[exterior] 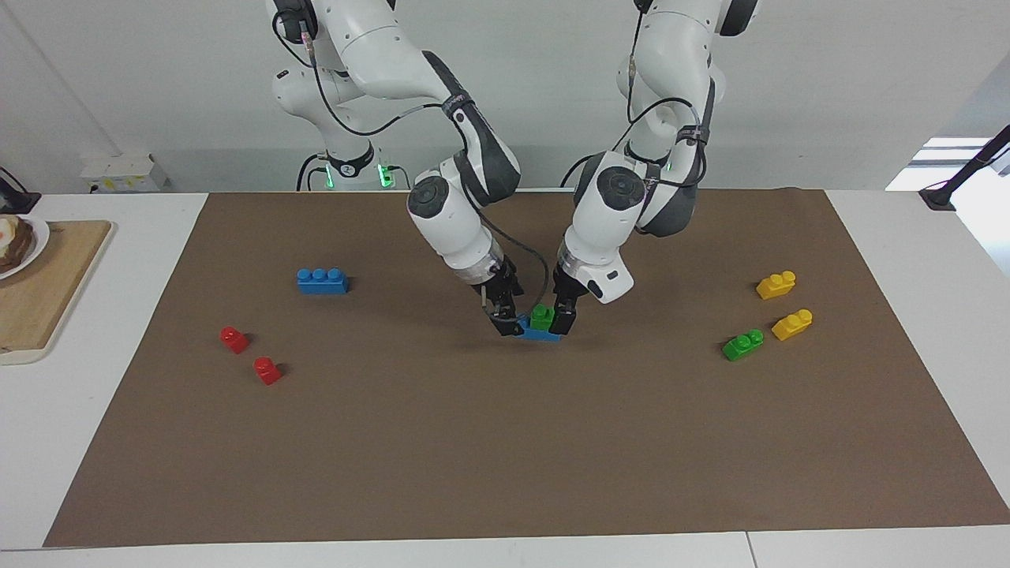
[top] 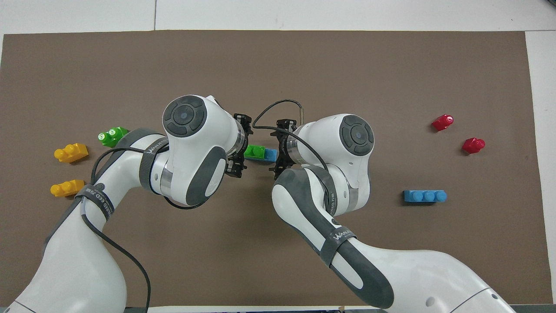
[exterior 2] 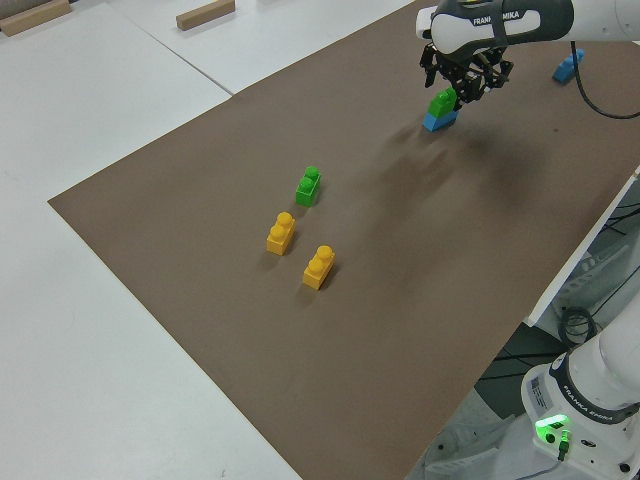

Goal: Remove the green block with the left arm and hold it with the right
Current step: 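Close the left gripper on green while the right gripper closes on blue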

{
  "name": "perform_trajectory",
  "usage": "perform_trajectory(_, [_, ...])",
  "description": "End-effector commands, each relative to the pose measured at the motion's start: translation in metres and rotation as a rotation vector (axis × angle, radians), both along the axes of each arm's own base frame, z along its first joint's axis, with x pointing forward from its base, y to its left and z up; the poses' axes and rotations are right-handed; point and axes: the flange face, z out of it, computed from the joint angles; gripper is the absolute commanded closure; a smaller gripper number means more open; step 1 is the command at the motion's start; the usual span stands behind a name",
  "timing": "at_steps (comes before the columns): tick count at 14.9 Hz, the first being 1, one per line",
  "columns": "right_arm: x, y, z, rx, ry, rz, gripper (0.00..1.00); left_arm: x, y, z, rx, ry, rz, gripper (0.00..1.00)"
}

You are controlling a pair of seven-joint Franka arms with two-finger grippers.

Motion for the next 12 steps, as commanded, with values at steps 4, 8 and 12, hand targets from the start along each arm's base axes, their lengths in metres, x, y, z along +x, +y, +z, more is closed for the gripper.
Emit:
perform_trajectory(4, [0.008, 0.005, -0.018, 0.009, -0.022, -0.04, 0.0, -0.005, -0.004, -0.016, -0.005, 0.008, 0.018, 0.0])
perform_trajectory(8, [-0.009, 0.019, -0.033, -0.008, -0.002, -0.007, 0.0, -0.008, -0.003, -0.02, -0.002, 0.012, 0.014, 0.0])
perform_trajectory(12, [-0.012, 0.018, -0.037, -0.012, -0.013, -0.011, 0.0, -0.007, -0.002, -0.022, -0.008, -0.002, 0.019, 0.0])
